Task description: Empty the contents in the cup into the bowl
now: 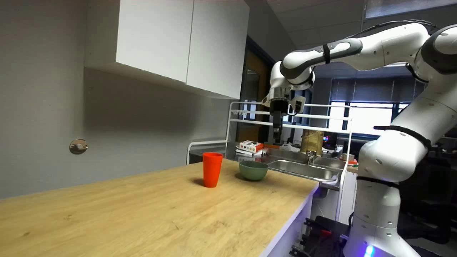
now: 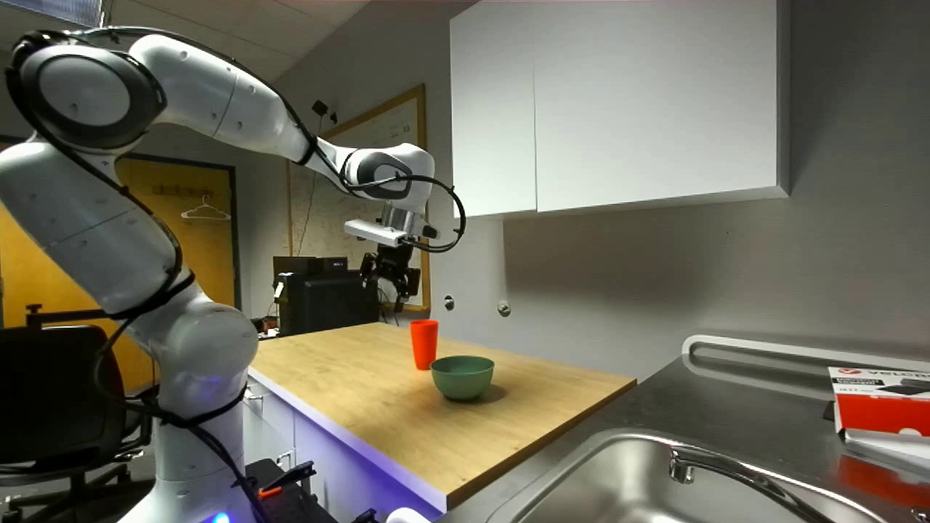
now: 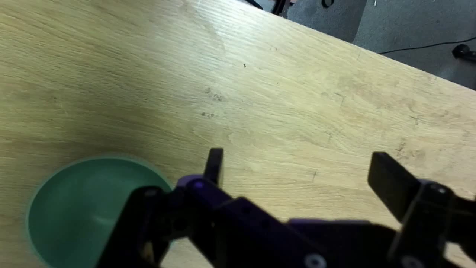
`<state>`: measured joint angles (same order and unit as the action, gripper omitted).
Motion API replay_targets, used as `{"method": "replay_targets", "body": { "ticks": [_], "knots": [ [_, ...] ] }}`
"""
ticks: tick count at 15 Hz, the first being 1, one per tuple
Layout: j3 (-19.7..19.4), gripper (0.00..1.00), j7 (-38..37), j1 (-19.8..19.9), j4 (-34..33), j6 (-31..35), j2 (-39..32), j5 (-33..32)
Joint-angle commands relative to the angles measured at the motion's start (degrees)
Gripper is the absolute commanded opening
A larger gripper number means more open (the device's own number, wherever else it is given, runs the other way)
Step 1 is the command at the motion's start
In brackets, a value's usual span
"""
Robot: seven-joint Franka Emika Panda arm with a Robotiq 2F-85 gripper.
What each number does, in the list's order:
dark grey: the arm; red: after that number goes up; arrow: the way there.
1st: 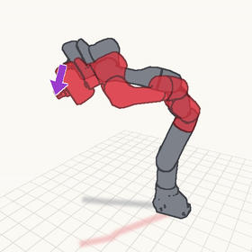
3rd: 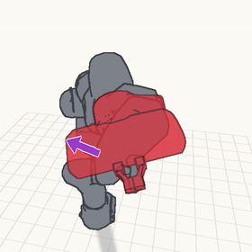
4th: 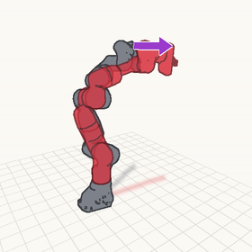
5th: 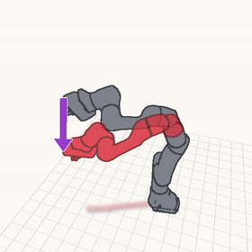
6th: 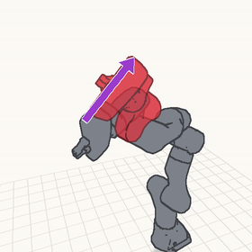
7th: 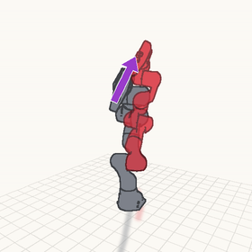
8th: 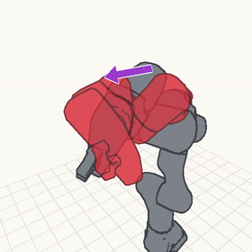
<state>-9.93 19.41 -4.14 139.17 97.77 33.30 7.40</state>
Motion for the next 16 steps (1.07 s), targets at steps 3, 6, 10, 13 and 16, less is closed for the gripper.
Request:
{"method": "replay_targets", "body": {
  "ticks": [3,6,10,13,16],
  "knots": [
    [2.20,1.00,-0.41,0.83,-1.95,2.01,-2.70,0.25],
    [3.55,1.00,-1.97,0.36,-4.81,5.76,-6.22,1.10],
    [6.00,1.00,-4.87,-0.49,-10.15,10.89,-12.46,2.98],
    [8.71,1.00,-7.39,-1.30,-14.54,13.48,-18.40,4.20],
    [11.62,1.00,-10.15,-2.04,-18.73,14.42,-24.58,3.48]
  ]
}}
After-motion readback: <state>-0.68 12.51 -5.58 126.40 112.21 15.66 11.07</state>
